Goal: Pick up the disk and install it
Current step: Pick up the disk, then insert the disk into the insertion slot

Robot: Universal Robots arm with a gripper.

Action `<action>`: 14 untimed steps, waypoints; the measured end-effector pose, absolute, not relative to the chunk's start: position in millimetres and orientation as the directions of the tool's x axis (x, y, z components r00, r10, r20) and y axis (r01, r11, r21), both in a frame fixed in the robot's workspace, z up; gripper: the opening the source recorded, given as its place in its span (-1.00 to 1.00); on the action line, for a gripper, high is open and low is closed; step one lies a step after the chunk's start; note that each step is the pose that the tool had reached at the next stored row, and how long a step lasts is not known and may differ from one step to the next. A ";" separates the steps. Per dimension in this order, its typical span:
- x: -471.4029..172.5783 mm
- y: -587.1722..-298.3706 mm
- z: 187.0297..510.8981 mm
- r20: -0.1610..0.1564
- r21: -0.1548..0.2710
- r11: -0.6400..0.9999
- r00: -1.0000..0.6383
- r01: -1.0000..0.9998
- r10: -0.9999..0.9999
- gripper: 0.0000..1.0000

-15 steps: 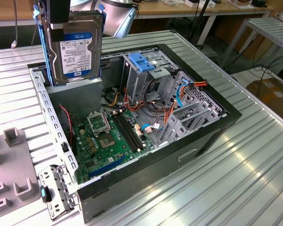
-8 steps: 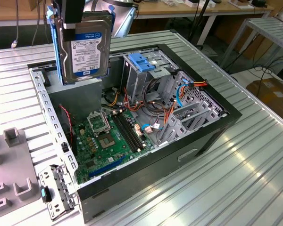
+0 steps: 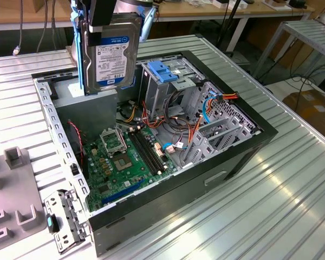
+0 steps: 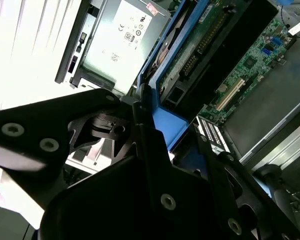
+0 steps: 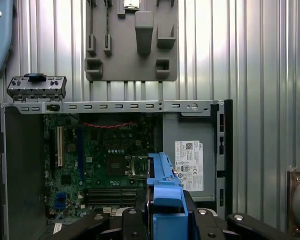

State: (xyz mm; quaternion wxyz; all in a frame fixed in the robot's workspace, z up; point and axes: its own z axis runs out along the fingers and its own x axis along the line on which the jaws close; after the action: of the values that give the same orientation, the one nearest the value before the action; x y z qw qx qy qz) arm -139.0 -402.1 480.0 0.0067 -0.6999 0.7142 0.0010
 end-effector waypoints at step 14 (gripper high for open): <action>-138.8 -404.5 480.0 -0.011 -0.008 0.020 -0.020 -1.000 -1.000 -0.26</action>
State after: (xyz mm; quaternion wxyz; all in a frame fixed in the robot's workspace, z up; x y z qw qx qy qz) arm -138.8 -404.5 480.0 0.0067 -0.6998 0.7143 0.0010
